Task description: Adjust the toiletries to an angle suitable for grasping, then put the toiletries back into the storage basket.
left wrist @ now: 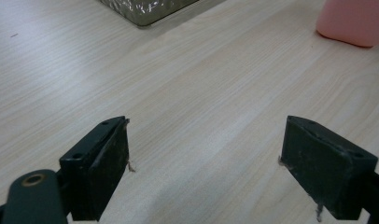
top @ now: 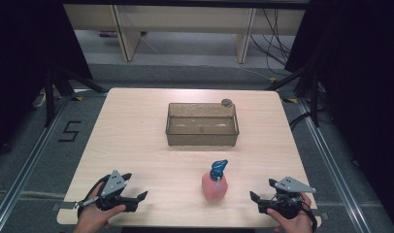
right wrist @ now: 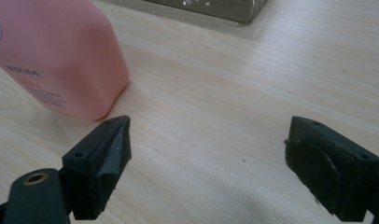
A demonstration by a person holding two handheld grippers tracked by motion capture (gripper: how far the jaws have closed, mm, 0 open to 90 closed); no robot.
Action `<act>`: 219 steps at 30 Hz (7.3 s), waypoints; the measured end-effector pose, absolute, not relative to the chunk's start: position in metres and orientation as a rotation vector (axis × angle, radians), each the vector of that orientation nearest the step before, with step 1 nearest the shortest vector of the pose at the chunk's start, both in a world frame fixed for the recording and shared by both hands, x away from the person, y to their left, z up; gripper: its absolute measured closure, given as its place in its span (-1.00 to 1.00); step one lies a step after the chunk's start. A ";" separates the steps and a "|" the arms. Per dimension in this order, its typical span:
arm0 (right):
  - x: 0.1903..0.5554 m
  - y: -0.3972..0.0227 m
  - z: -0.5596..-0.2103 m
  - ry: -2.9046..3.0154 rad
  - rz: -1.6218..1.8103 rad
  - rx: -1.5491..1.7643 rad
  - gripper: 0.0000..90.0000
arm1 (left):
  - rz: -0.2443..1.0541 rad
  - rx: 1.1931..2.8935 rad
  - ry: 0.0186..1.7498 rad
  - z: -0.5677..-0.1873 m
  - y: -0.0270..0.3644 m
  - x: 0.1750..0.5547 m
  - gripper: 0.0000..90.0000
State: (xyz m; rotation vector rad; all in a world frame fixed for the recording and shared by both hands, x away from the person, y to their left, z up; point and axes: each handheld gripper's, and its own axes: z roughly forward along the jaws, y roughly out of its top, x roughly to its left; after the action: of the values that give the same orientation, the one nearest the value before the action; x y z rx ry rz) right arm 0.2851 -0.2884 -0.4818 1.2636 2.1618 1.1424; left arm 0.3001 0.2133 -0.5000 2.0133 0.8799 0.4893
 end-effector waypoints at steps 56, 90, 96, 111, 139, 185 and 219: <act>0.278 -0.249 -0.464 2.158 1.375 1.090 -0.63 | 0.477 2.034 0.863 -0.501 0.210 0.300 -0.67; 0.283 -0.223 -0.464 2.199 1.441 0.981 -0.60 | 0.480 2.040 0.870 -0.502 0.210 0.303 -0.67; 0.282 -0.217 -0.463 2.194 1.487 1.003 -0.56 | 0.476 2.031 0.874 -0.502 0.209 0.304 -0.67; 0.289 -0.208 -0.462 2.212 1.462 0.912 -0.57 | 0.468 2.040 0.875 -0.503 0.208 0.304 -0.67; 0.303 -0.186 -0.459 2.225 1.480 0.900 -0.49 | 0.474 2.032 0.847 -0.501 0.207 0.301 -0.67; 0.314 -0.173 -0.457 2.185 1.468 0.776 0.18 | 0.480 2.051 0.832 -0.500 0.207 0.300 -0.67; 0.341 -0.181 -0.430 2.145 1.476 0.830 0.19 | 0.477 2.034 0.851 -0.500 0.207 0.300 -0.67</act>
State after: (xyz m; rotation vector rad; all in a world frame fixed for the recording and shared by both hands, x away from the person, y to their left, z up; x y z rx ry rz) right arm 0.3405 -0.1812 -0.4296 0.8305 2.1445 1.4757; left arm 0.3002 0.2075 -0.5005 2.0344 0.8511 0.4766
